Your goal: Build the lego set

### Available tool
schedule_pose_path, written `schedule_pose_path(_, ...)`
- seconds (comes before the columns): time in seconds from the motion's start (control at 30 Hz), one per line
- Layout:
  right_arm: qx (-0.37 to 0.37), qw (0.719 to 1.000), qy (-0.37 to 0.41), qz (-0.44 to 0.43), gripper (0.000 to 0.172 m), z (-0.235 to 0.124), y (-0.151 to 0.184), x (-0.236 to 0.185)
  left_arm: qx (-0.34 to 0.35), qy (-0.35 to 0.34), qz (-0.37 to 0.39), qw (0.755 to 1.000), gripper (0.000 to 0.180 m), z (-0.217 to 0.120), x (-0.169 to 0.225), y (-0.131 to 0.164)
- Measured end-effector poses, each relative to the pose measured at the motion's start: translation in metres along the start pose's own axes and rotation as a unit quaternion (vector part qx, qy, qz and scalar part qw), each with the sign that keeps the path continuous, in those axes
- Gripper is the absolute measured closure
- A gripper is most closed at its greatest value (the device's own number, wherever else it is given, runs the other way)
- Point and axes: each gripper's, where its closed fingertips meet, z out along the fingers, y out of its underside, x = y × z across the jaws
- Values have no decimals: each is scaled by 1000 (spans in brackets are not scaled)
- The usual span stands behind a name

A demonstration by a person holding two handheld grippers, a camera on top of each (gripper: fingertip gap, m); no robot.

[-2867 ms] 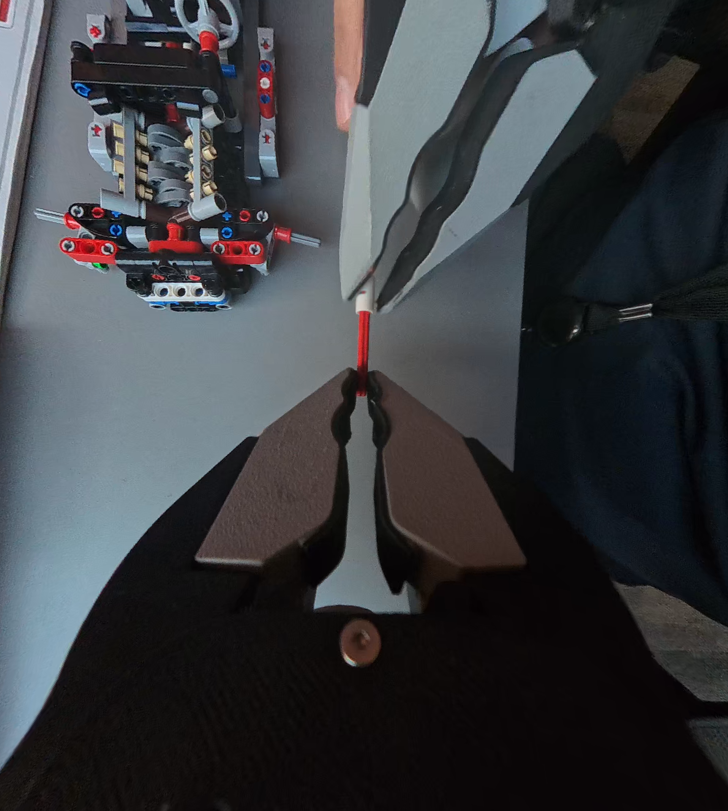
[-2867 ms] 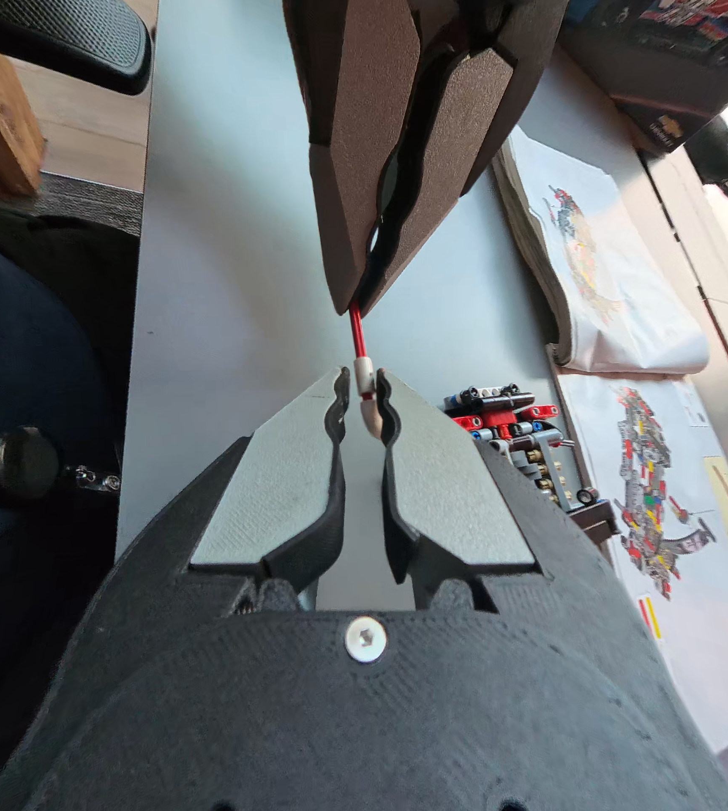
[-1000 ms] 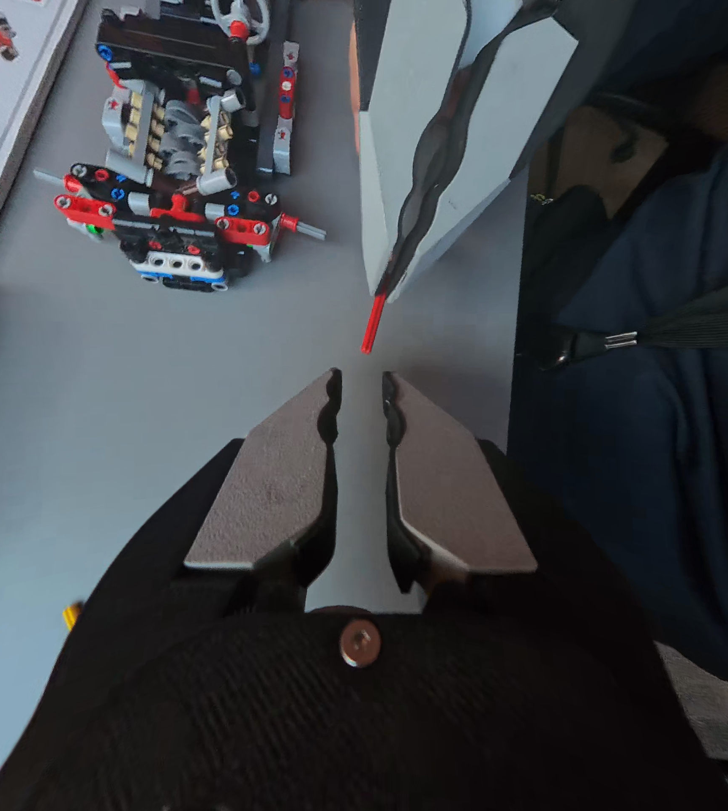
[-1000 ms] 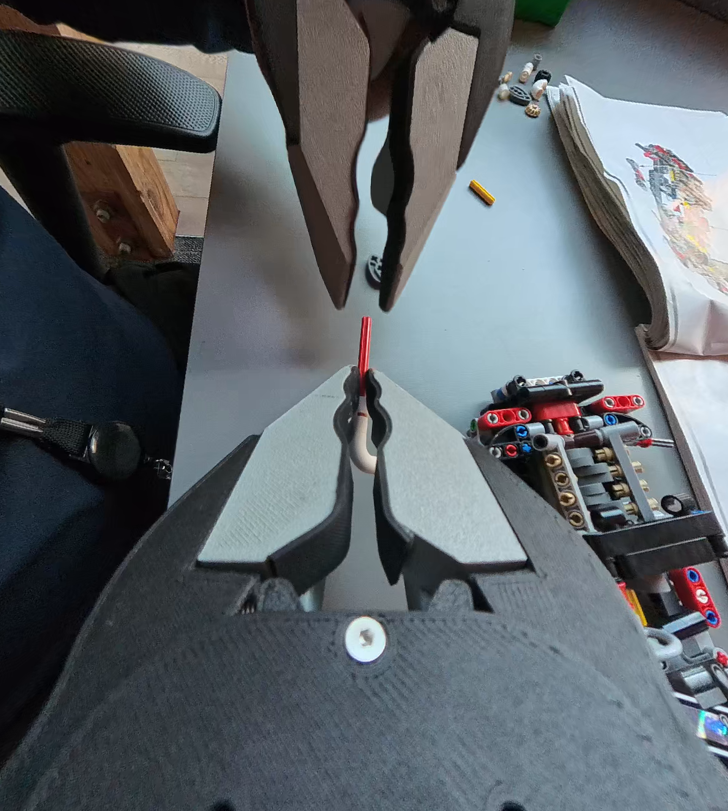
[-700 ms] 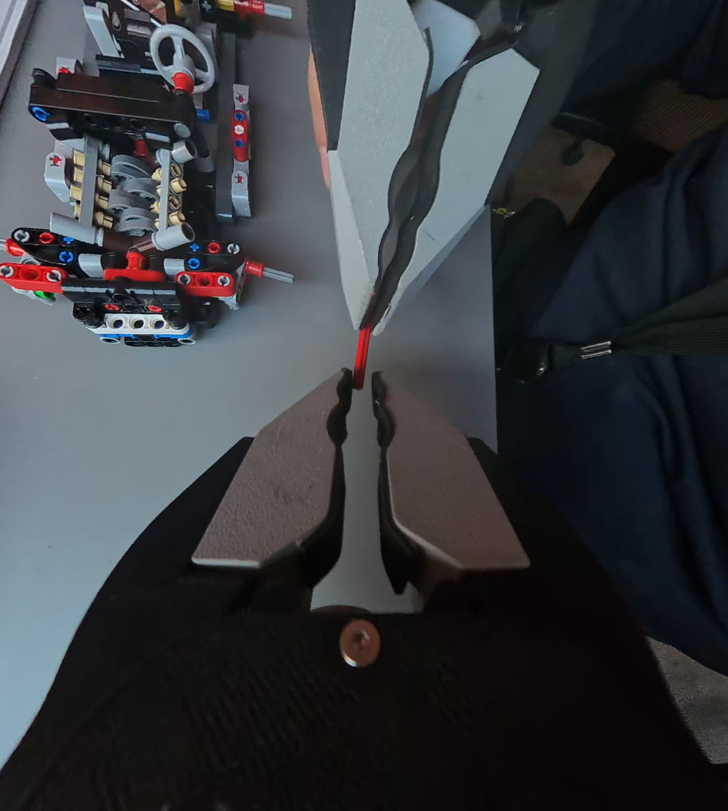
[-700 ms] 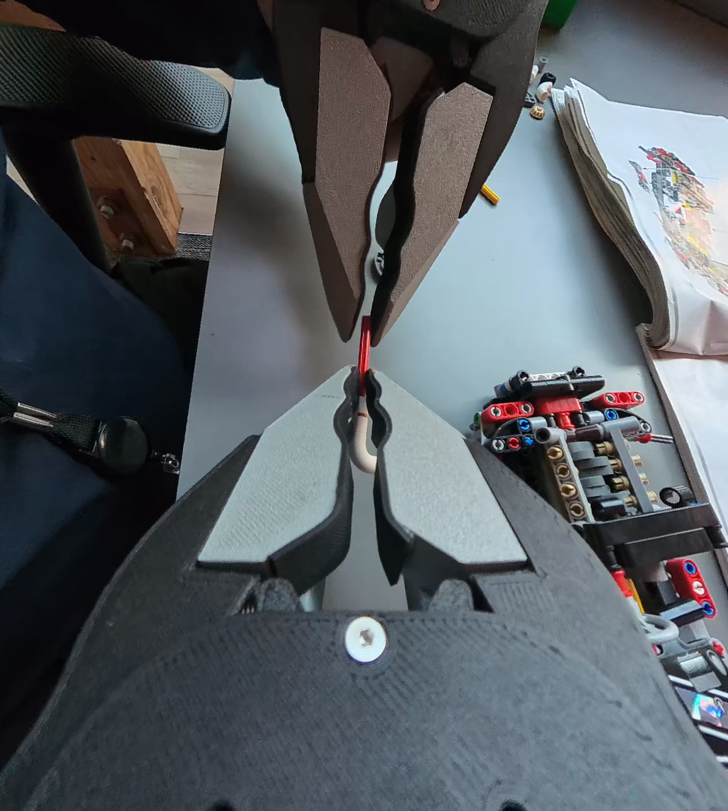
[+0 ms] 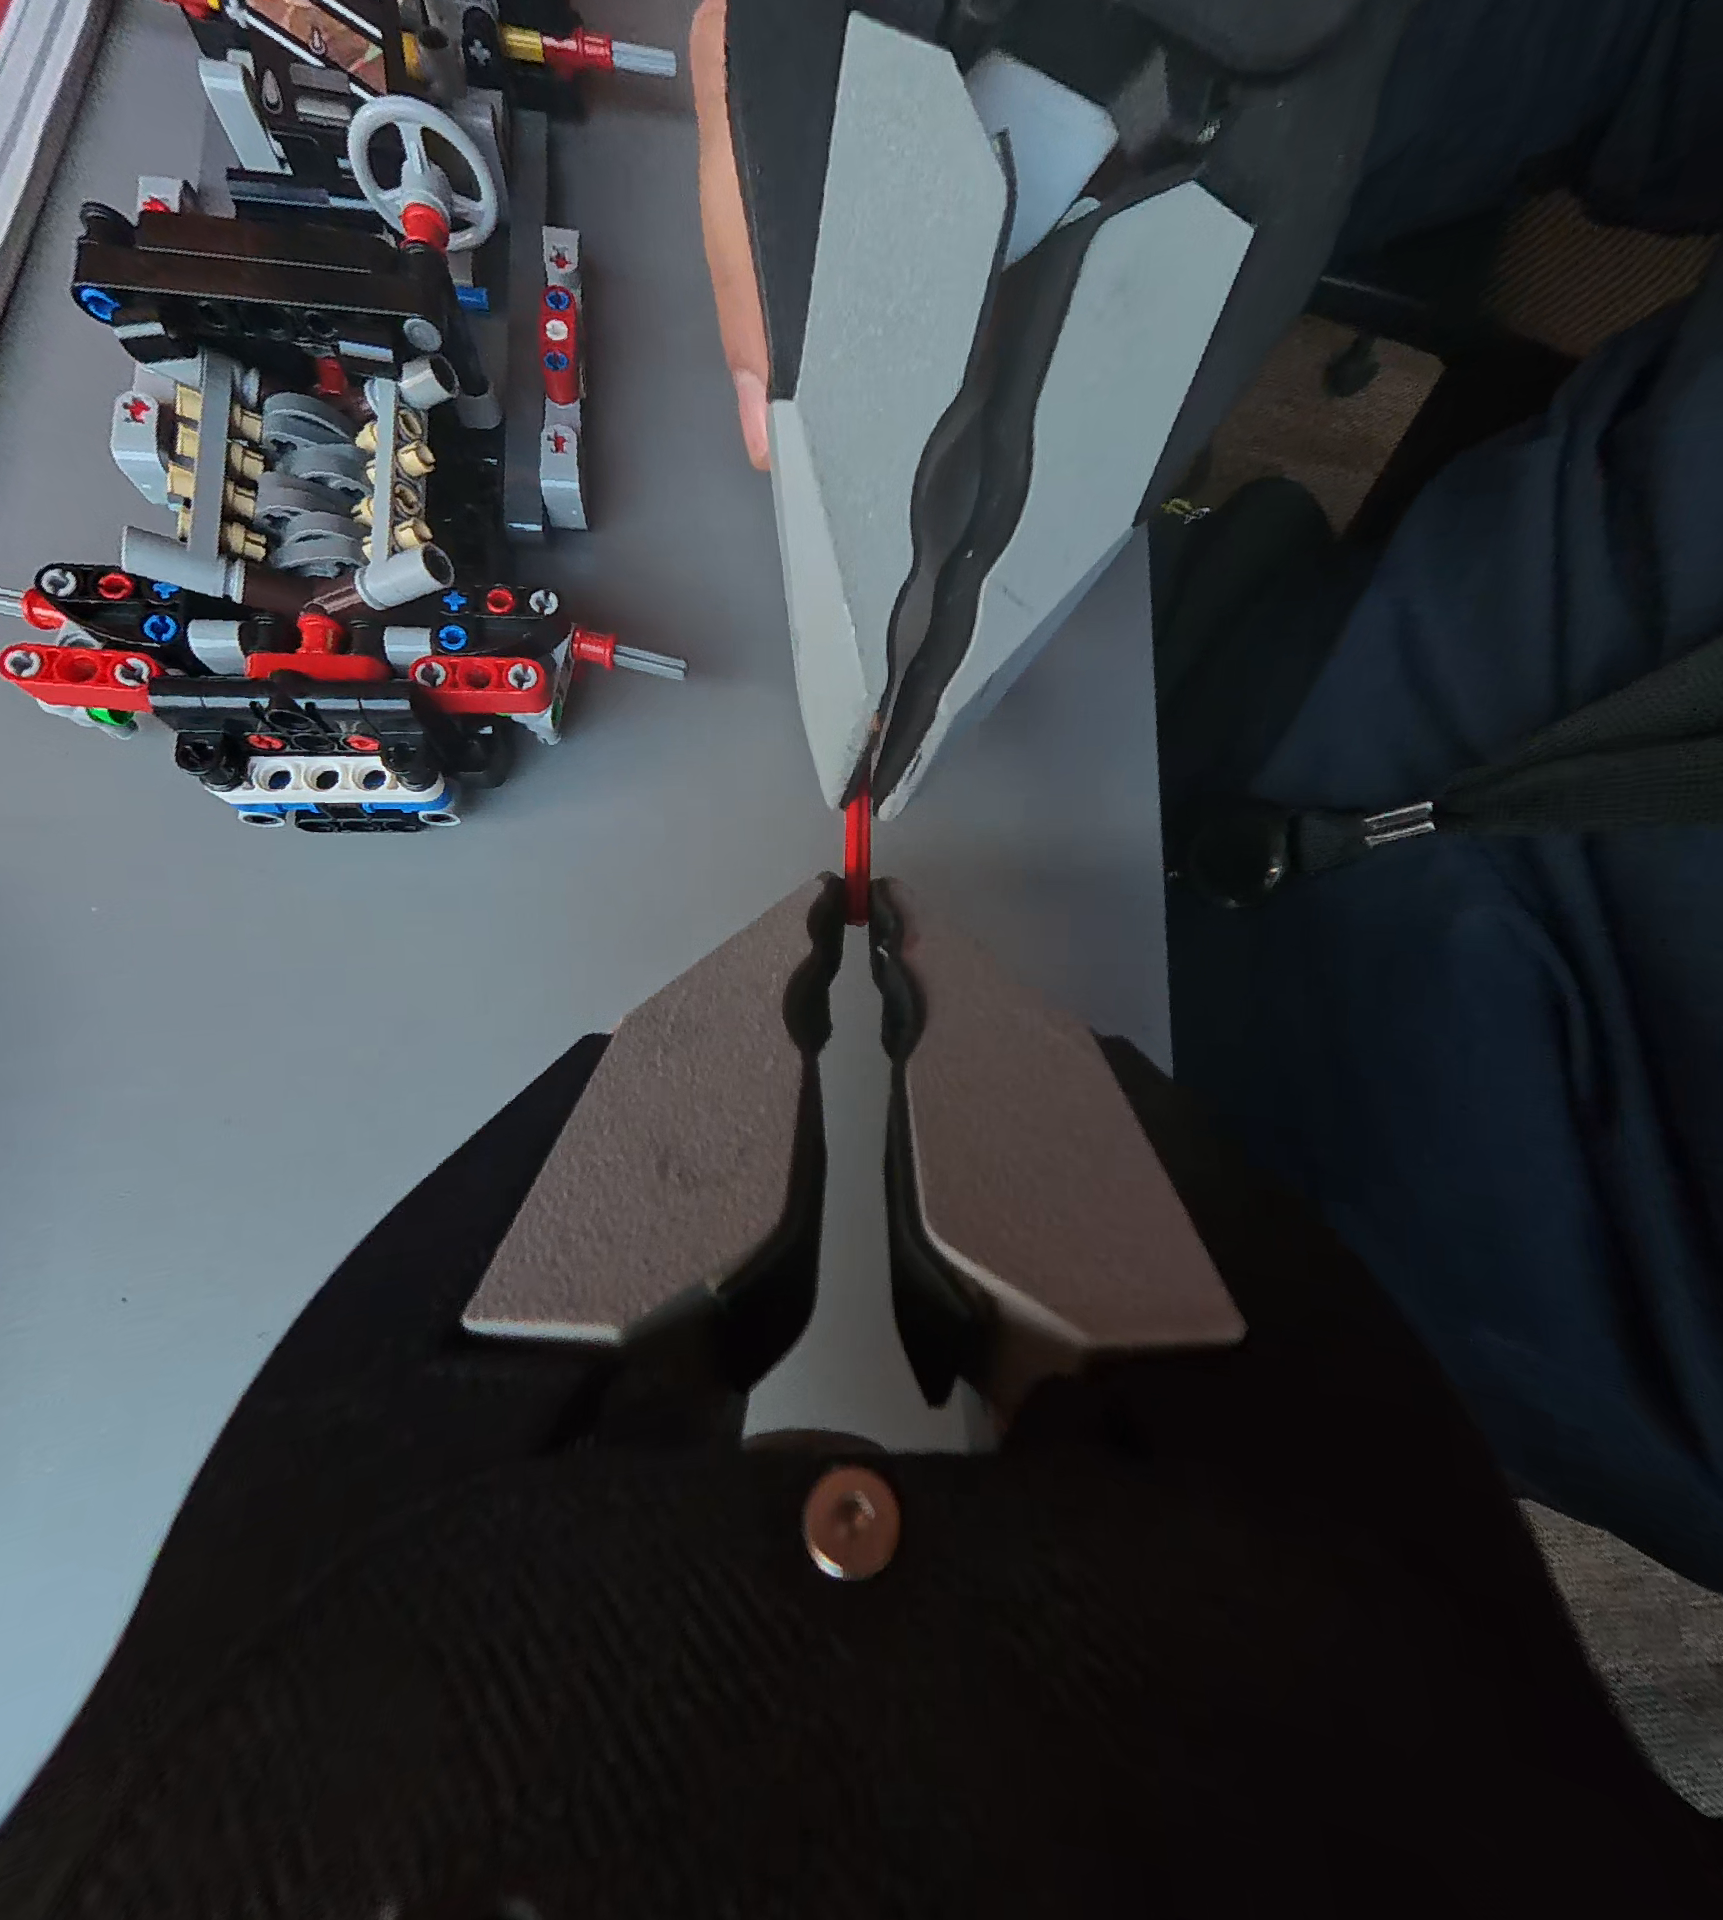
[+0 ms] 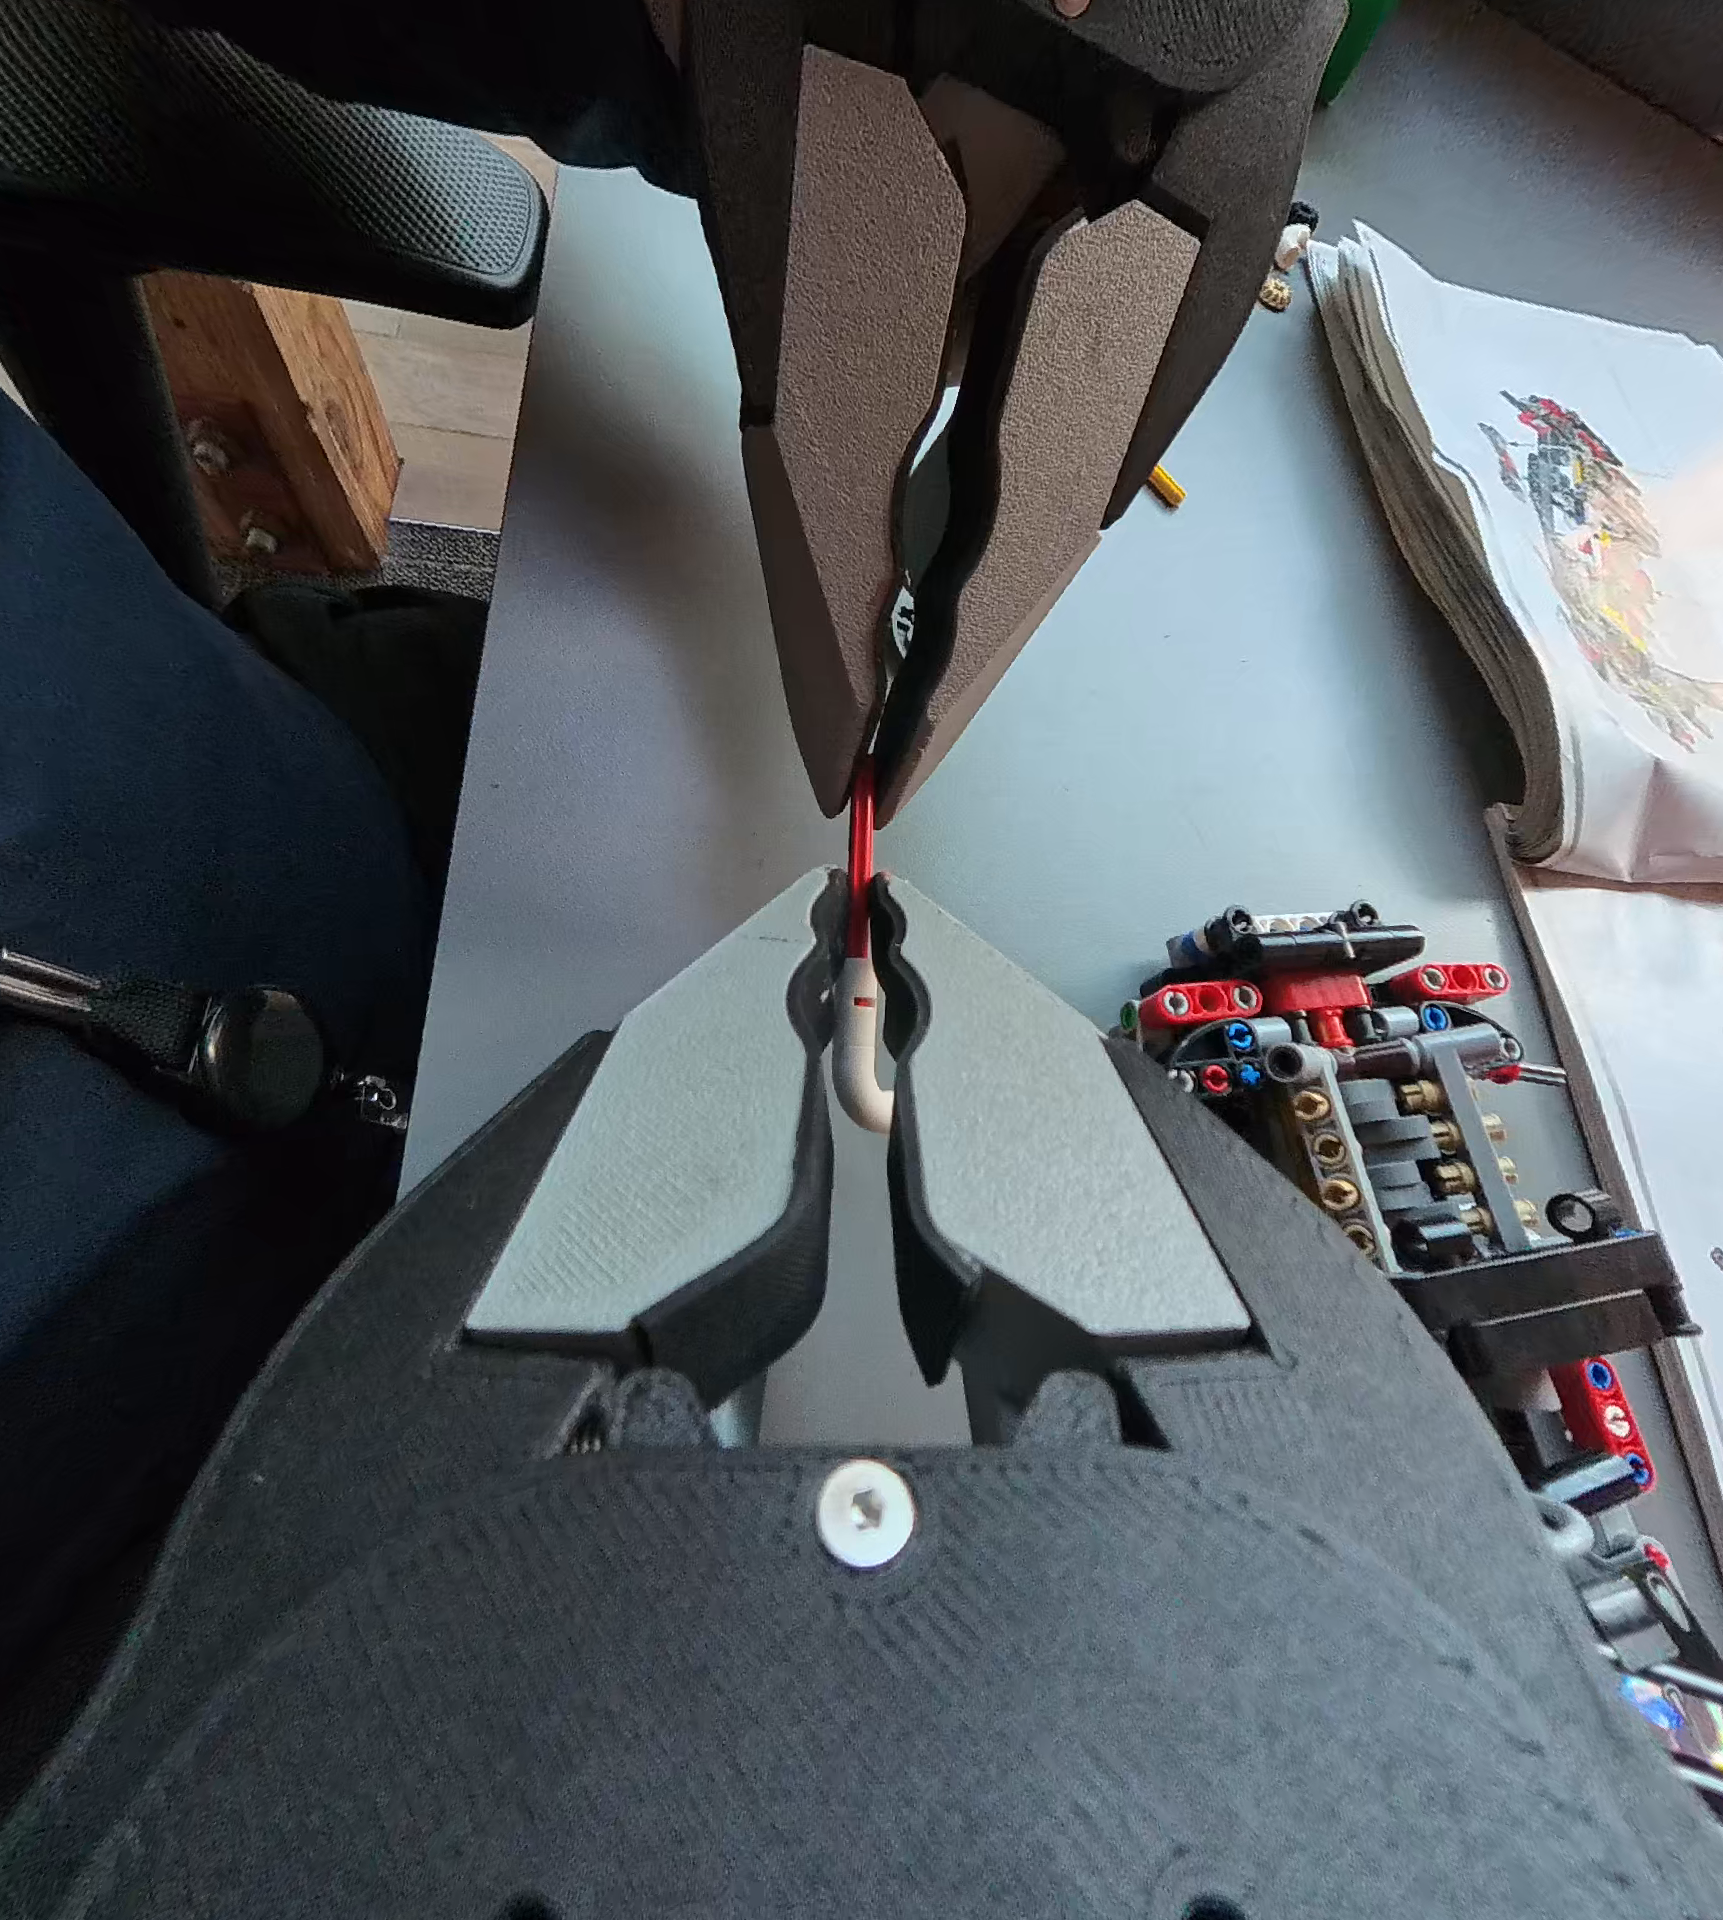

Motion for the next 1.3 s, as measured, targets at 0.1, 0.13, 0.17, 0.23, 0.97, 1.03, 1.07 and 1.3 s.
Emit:
schedule_pose_path(0.1,3,1000,1,1,171,0,-1,0,2,1,-4,1000,179,-1,1,0)
schedule_pose_path(0.13,3,1000,0,1,171,1,0,0,2,2,-6,1000,179,-1,1,0)
schedule_pose_path(0.17,2,1000,0,0,171,1,0,-1,3,5,-10,1000,179,-1,1,0)
schedule_pose_path(0.23,0,1000,3,-2,171,1,0,0,3,9,-27,1000,179,0,0,0)
schedule_pose_path(0.97,9,1000,25,3,170,-4,-2,8,90,80,-176,977,164,-18,-7,-5)
schedule_pose_path(1.03,5,1000,24,11,170,-4,0,9,43,-1,-148,988,150,-32,-24,16)
schedule_pose_path(1.07,3,1000,22,16,170,-4,2,10,16,-52,-128,990,150,-42,-35,30)
schedule_pose_path(1.3,-6,999,-9,52,170,4,8,7,-1,-58,-149,987,150,-60,-30,60)
